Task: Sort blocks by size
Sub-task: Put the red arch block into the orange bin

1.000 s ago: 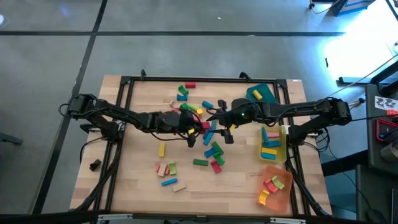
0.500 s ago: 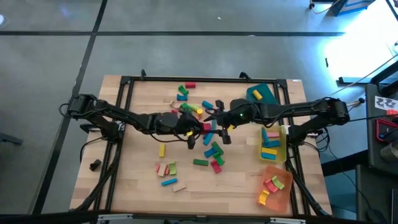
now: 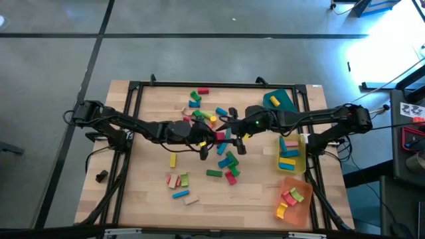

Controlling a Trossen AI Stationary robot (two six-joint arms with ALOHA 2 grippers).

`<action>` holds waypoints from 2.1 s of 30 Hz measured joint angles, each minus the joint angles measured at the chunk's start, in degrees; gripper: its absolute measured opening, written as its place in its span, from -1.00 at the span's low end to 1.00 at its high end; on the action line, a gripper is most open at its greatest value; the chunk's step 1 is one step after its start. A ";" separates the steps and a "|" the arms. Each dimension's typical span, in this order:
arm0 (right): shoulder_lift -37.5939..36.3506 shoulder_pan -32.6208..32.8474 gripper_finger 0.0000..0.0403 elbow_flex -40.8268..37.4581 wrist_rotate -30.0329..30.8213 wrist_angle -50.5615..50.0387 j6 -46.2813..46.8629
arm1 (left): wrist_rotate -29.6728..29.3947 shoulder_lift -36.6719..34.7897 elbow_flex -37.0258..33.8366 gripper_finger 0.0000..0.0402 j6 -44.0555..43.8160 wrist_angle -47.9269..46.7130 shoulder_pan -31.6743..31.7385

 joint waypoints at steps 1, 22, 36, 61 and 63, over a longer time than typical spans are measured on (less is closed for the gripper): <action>0.00 0.01 0.00 0.00 -0.06 -0.05 0.01 | -0.02 0.00 0.00 -0.79 0.17 0.00 -0.02; -0.02 -0.04 -0.28 -0.11 -1.87 -0.83 1.86 | 0.39 -0.02 0.11 -0.54 1.62 -3.06 0.33; -0.11 0.02 -0.29 5.01 -5.72 -25.64 4.88 | 0.11 -0.17 0.00 -0.12 2.88 -14.80 0.39; -0.17 33.31 -0.28 9.07 -10.42 -63.79 50.45 | 0.08 -0.20 0.00 -0.13 -0.58 -20.62 0.39; -0.15 37.68 -0.28 9.07 -6.75 -64.80 54.20 | 0.09 -0.20 -0.02 -0.13 -0.58 -20.62 0.39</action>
